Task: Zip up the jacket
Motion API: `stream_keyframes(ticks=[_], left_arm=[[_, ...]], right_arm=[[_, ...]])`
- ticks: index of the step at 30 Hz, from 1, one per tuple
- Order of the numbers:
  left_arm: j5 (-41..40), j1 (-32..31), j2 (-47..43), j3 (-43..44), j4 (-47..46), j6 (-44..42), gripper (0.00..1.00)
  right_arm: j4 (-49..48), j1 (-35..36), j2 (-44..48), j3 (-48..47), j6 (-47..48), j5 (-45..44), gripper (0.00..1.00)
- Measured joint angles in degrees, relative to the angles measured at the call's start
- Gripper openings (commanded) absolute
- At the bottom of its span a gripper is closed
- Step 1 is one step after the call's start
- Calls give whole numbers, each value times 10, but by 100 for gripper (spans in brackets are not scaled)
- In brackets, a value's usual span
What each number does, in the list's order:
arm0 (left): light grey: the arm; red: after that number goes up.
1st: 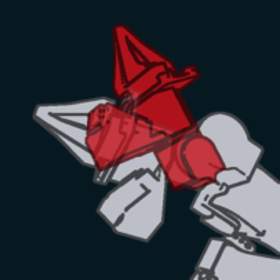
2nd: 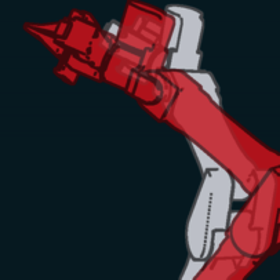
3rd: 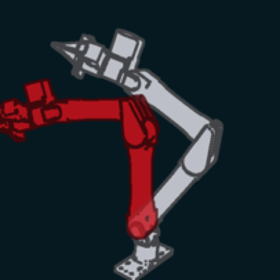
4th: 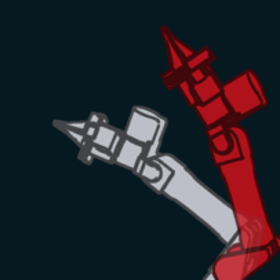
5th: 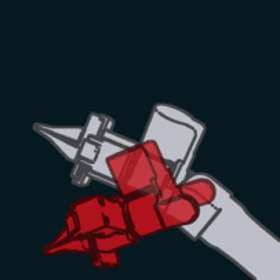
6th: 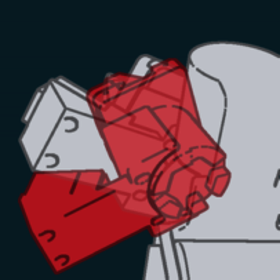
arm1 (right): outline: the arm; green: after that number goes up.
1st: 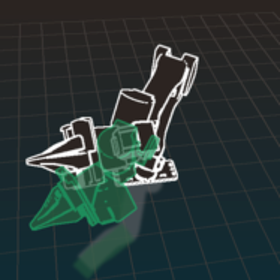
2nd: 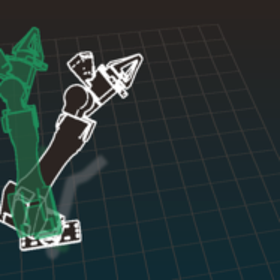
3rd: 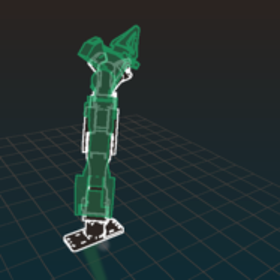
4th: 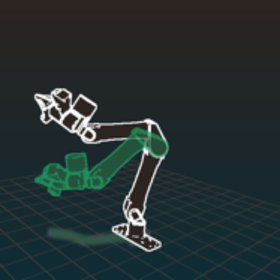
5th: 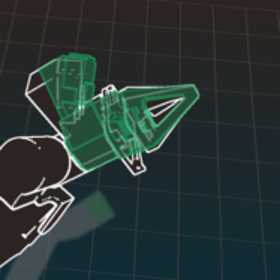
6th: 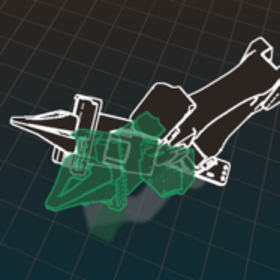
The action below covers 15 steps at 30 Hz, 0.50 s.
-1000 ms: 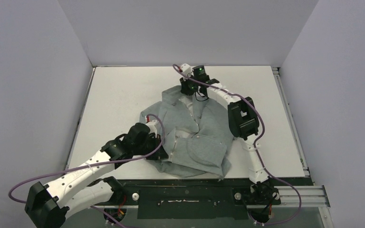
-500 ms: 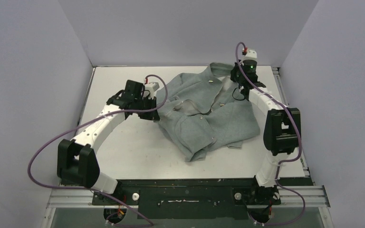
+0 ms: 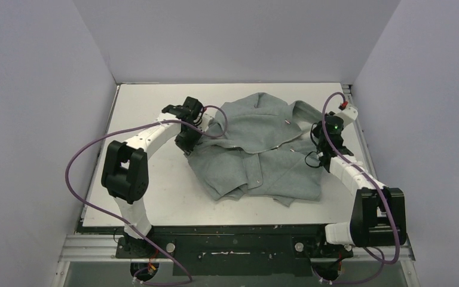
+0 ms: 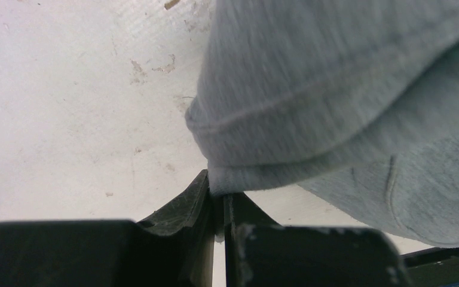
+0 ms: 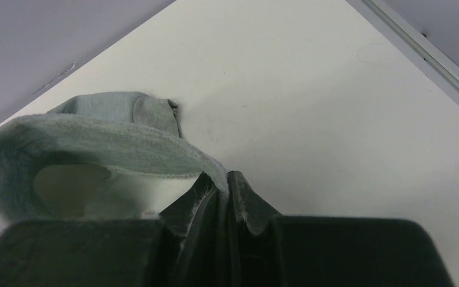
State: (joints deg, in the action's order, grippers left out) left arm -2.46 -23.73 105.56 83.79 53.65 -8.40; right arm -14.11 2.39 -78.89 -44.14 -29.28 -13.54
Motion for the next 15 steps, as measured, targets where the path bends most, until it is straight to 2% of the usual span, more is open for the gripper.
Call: stream_keyframes(ticks=[4,8,11,15], left_arm=[[-8,-11,2,20,11,-13,0],[-11,-27,-3,28,10,-23,0],[-11,-35,-11,28,9,-25,2],[-8,-35,-38,10,-2,-23,26]], right_arm=[[2,-2,40,36,-22,-6,41],[0,-2,85,41,-7,2,58],[4,-2,126,40,11,12,62],[33,-2,167,12,32,25,62]])
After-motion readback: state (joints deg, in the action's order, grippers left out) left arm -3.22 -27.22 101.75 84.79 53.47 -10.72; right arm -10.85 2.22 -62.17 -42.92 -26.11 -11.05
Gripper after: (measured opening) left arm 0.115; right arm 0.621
